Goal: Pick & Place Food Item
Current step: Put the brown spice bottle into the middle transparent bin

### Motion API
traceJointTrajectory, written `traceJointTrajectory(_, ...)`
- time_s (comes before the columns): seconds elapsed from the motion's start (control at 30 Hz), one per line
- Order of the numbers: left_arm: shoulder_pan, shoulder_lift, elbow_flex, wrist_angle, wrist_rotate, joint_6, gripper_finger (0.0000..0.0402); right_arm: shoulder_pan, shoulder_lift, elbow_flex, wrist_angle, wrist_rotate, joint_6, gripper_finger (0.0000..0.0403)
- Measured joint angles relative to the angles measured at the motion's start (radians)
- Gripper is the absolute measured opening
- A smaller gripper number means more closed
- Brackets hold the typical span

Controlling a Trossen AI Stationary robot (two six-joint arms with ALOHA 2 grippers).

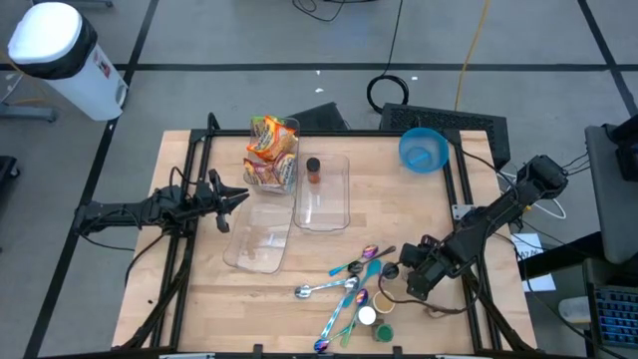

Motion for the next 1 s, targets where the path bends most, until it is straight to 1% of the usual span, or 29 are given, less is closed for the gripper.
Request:
traceJointTrajectory(0.17,0.0,0.0,0.0,0.0,0.0,0.0,0.007,0.0,0.0,0.0,-0.003,0.0,0.0,0.0275)
traceJointTrajectory(0.47,0.0,0.0,0.0,0.0,0.0,0.0,0.007,0.0,0.0,0.0,-0.003,0.0,0.023,0.0217)
traceJointTrajectory(0.63,0.0,0.0,0.0,0.0,0.0,0.0,0.007,0.0,0.0,0.0,-0.003,0.003,0.021,0.0198)
traceJointTrajectory(0.7,0.0,0.0,0.0,0.0,0.0,0.0,0.007,0.0,0.0,0.0,-0.002,0.022,0.016,0.0192)
traceJointTrajectory(0.87,0.0,0.0,0.0,0.0,0.0,0.0,0.007,0.0,-0.001,0.0,-0.002,0.025,0.015,0.0166)
traceJointTrajectory(1.0,0.0,0.0,0.0,0.0,0.0,0.0,0.007,0.0,-0.001,0.0,-0.002,0.024,0.016,0.0161)
